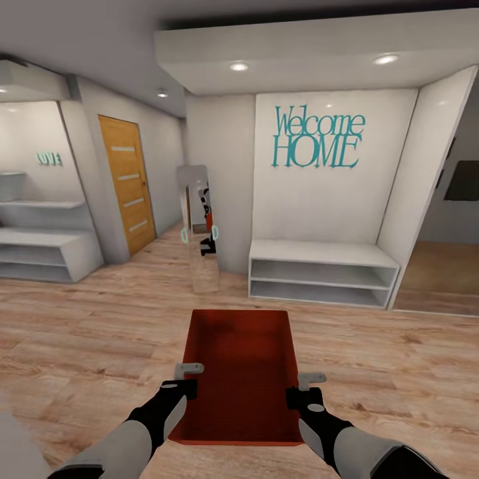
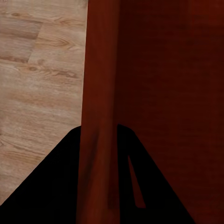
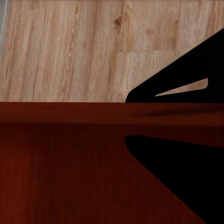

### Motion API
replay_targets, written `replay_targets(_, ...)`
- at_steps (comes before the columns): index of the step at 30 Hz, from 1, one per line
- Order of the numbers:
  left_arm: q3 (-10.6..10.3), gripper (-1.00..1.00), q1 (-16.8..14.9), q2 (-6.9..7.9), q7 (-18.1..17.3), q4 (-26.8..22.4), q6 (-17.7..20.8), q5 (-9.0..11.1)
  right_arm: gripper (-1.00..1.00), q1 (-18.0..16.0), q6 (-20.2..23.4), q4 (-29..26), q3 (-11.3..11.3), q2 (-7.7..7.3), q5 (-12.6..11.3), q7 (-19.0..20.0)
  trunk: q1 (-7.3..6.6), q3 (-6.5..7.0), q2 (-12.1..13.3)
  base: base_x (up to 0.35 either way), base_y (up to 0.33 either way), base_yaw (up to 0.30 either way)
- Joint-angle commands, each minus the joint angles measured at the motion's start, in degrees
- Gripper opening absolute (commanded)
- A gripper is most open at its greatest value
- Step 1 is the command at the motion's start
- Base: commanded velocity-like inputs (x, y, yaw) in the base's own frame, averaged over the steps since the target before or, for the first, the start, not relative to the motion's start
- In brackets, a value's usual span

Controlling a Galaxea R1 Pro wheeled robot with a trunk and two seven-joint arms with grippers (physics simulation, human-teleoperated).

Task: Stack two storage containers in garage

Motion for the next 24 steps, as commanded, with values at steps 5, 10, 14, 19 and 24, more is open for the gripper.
replay_targets(5,0.4,-1.00,0.0,0.37,0.3,0.0,0.4,-0.1,-1.00,0.0,-0.2,-0.1,-0.3,-0.42,0.0,-0.3,0.05,-0.02,0.0,0.324,0.000,0.000)
replay_targets(10,0.4,-1.00,0.0,0.37,0.3,0.0,0.4,-0.1,-1.00,0.0,-0.2,-0.1,-0.3,-0.54,0.0,-0.3,0.05,-0.02,0.0,0.324,0.000,0.133)
replay_targets(14,0.4,-1.00,0.0,0.37,0.3,0.0,0.4,-0.1,-1.00,0.0,-0.2,-0.1,-0.3,-0.55,0.0,-0.3,0.05,-0.02,0.0,0.323,0.000,0.249)
replay_targets(19,0.4,-1.00,0.0,0.37,0.3,0.0,0.4,-0.1,-1.00,0.0,-0.2,-0.1,-0.3,-0.56,0.0,-0.3,0.05,-0.02,0.0,0.324,0.000,0.267)
replay_targets(24,0.4,-1.00,0.0,0.37,0.3,0.0,0.4,-0.1,-1.00,0.0,-0.2,-0.1,-0.3,-0.56,0.0,-0.3,0.05,-0.02,0.0,0.324,0.000,0.269)
